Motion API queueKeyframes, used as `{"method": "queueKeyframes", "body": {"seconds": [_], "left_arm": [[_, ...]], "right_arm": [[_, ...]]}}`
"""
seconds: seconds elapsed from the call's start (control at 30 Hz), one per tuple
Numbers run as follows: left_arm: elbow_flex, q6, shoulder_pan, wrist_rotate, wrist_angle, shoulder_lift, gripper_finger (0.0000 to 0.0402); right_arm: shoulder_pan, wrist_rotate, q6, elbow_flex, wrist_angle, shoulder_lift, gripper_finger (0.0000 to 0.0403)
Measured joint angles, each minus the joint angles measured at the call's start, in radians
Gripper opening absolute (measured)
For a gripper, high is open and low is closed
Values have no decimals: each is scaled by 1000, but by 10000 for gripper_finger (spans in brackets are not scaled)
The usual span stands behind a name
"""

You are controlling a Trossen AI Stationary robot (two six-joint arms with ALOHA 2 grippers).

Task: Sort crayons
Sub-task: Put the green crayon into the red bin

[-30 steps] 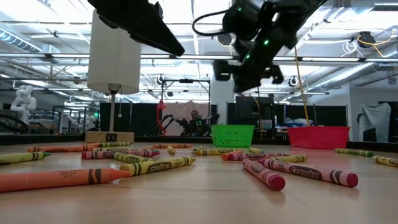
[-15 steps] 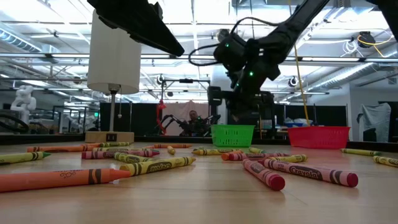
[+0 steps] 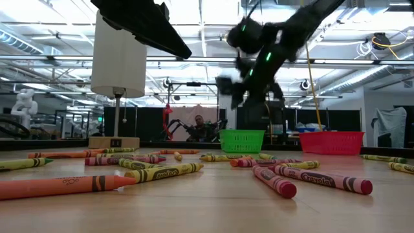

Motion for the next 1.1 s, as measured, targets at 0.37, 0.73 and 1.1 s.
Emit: {"method": "queueKeyframes", "body": {"seconds": [0.37, 0.73, 1.1], "left_arm": [[0, 1, 0, 11, 0, 0, 190], [0, -1, 0, 12, 10, 0, 190], [0, -26, -2, 19, 5, 0, 190]], "right_arm": [[151, -83, 411, 0, -873, -403, 156], [273, -299, 751, 0, -1307, -370, 155], [282, -402, 699, -186, -1232, -300, 155]]}}
